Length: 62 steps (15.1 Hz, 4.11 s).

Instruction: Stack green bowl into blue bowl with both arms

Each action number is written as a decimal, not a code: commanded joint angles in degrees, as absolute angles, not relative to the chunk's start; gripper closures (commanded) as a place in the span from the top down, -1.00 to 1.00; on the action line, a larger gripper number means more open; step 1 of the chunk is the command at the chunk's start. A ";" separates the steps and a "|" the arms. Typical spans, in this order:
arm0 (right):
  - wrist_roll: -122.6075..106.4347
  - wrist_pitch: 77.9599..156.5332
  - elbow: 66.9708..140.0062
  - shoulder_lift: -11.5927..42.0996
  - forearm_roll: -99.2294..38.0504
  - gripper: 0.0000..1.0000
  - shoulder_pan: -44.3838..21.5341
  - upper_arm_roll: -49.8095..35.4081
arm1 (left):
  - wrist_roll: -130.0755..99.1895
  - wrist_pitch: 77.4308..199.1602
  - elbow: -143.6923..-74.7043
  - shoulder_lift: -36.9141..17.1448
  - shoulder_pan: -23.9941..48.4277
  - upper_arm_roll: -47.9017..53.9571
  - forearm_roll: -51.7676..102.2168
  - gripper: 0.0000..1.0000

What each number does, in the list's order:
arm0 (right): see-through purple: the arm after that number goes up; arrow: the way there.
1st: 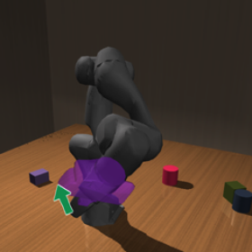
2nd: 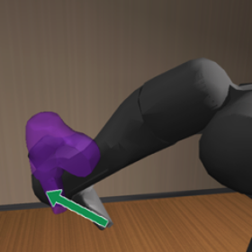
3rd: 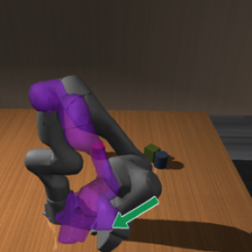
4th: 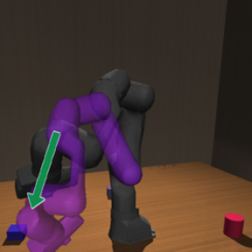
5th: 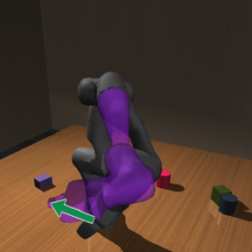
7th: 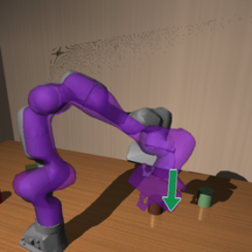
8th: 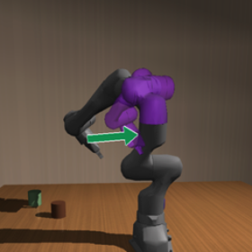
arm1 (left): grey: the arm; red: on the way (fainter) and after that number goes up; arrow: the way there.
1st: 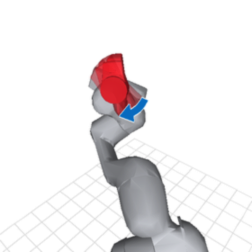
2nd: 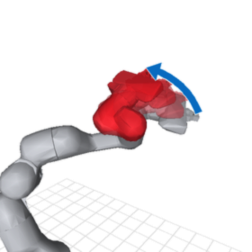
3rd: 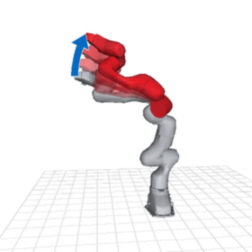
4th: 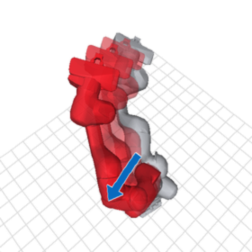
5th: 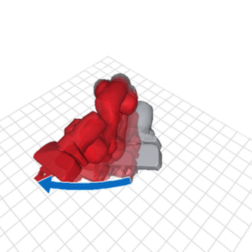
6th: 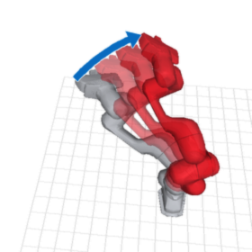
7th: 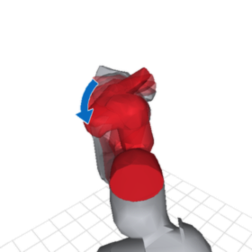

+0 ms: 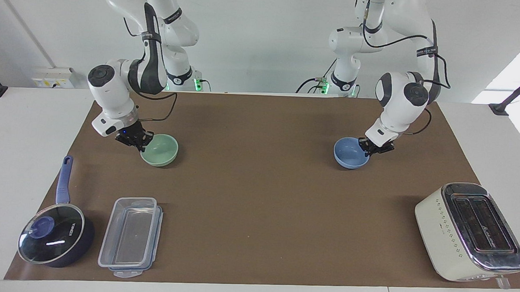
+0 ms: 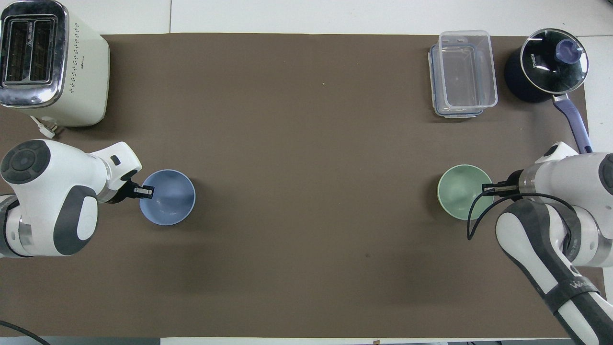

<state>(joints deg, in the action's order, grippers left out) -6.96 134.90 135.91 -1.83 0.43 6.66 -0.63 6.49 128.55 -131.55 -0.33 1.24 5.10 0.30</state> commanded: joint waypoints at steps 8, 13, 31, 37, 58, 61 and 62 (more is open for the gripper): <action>-7.82 117.36 121.66 -7.02 0.00 -1.00 7.65 -0.70 | -22.99 119.07 -114.16 -6.68 26.69 5.19 2.11 -1.00; -7.82 107.51 116.46 -9.49 0.00 -1.00 7.56 -0.70 | -26.54 123.65 -115.57 -9.84 31.81 5.27 3.77 -1.00; 2.45 95.80 101.51 -4.04 0.53 -1.00 0.36 -3.78 | -12.08 103.31 -104.00 -3.69 15.86 4.83 8.17 1.00; 20.01 97.03 100.73 -1.15 -1.65 -1.00 -8.95 -4.04 | 0.87 92.81 -95.89 -2.11 -1.13 4.66 4.85 1.00; 28.65 132.98 116.46 10.63 -7.65 -1.00 -31.82 -3.96 | 0.00 86.22 -96.07 2.82 3.87 0.35 0.09 1.00; 25.93 133.07 116.80 10.63 -7.56 -1.00 -31.38 -3.96 | -0.44 86.57 -95.36 2.64 3.87 0.44 0.18 1.00; 25.75 133.07 116.98 10.63 -7.47 -1.00 -31.38 -3.96 | -0.44 86.31 -95.36 2.72 3.95 0.44 0.18 1.00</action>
<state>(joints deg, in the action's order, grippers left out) 27.78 131.91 116.07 11.04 -7.51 -31.86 -3.87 0.45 86.06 -96.11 2.91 2.70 1.30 1.46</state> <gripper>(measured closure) 0.956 0.000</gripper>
